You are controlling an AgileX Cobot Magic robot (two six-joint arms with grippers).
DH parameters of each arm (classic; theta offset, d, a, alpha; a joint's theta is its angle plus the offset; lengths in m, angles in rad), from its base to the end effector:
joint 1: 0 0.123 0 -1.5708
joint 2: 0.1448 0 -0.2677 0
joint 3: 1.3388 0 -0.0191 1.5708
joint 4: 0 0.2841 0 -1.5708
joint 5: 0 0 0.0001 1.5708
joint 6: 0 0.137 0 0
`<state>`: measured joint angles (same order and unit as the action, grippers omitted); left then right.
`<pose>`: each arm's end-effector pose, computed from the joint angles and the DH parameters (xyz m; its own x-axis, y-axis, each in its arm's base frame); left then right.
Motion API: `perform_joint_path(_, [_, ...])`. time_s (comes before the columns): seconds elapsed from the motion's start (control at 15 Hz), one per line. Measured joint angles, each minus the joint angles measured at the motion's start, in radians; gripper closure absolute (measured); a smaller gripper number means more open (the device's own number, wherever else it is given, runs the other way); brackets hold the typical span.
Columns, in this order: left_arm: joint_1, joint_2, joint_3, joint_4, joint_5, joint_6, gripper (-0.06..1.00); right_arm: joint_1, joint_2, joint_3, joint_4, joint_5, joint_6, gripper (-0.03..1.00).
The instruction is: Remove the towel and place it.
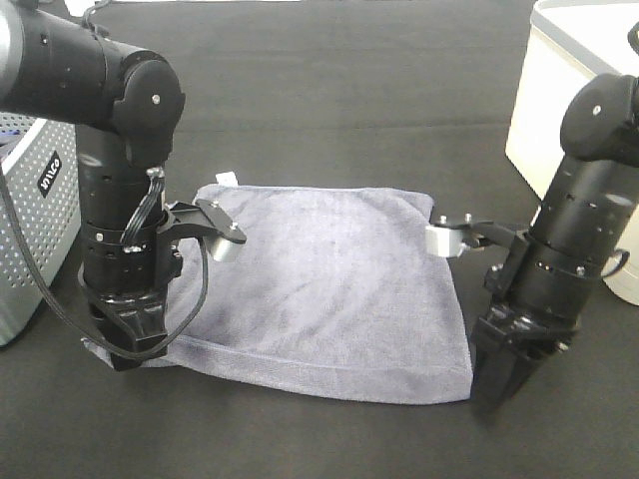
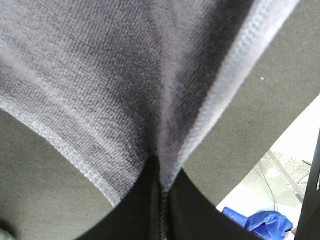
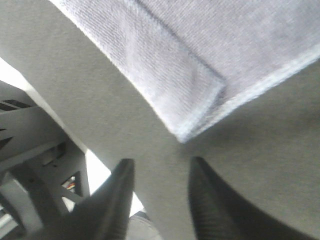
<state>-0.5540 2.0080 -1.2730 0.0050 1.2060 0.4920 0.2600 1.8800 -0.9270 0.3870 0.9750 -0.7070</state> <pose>0.2953 -0.1819 0.0589 -0.4692 0.8476 0.2480 0.8513 0.5088 -0.1284 0.2652 0.1149 0.0330 -0.7521 -0.6559 0.0644 -0.5903 0.7139 0.3767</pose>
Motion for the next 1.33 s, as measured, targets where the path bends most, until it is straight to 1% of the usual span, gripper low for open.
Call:
perform_joint_path(0.07, [0.000,0.000,0.000,0.000,0.000,0.000,0.94,0.000,0.000,0.017,0.007,0.000,0.000,0.50])
perform_joint_path(0.2, [0.000,0.000,0.000,-0.005,0.000,0.000,0.89,0.000,0.000,0.043,0.023,0.001,0.007,0.40])
perform_joint_path(0.33, [0.000,0.000,0.003,-0.041,0.001,0.000,0.81,0.000,-0.025,0.045,0.030,0.001,0.064,0.35])
perform_joint_path(0.47, [0.000,0.002,0.005,-0.089,0.002,-0.004,0.69,0.000,-0.080,0.045,0.032,0.002,0.117,0.33])
perform_joint_path(0.53, [0.000,0.006,0.005,-0.096,0.004,-0.020,0.63,0.000,-0.106,0.045,0.032,0.009,0.158,0.33])
perform_joint_path(0.67, [0.000,0.028,0.006,-0.092,0.005,-0.073,0.52,0.000,-0.140,0.045,0.036,0.054,0.239,0.33])
perform_joint_path(0.8, [0.000,0.033,0.006,-0.085,0.005,-0.103,0.49,0.000,-0.148,0.045,0.036,0.069,0.306,0.33])
perform_joint_path(0.87, [0.000,0.027,0.006,-0.076,0.005,-0.131,0.49,0.000,-0.148,0.045,0.036,0.058,0.325,0.33])
perform_joint_path(1.0, [0.000,-0.011,0.006,-0.048,0.005,-0.232,0.49,0.000,-0.148,0.045,0.036,-0.014,0.346,0.33])
perform_joint_path(1.13, [0.000,-0.071,0.006,-0.012,0.006,-0.339,0.49,0.000,-0.148,0.045,0.037,-0.121,0.373,0.33])
perform_joint_path(1.27, [0.000,-0.126,0.006,0.027,0.007,-0.419,0.49,0.007,-0.148,0.045,0.045,-0.221,0.383,0.33])
perform_joint_path(1.33, [0.000,-0.148,0.006,0.043,0.007,-0.445,0.49,0.031,-0.148,0.046,0.036,-0.270,0.386,0.34])
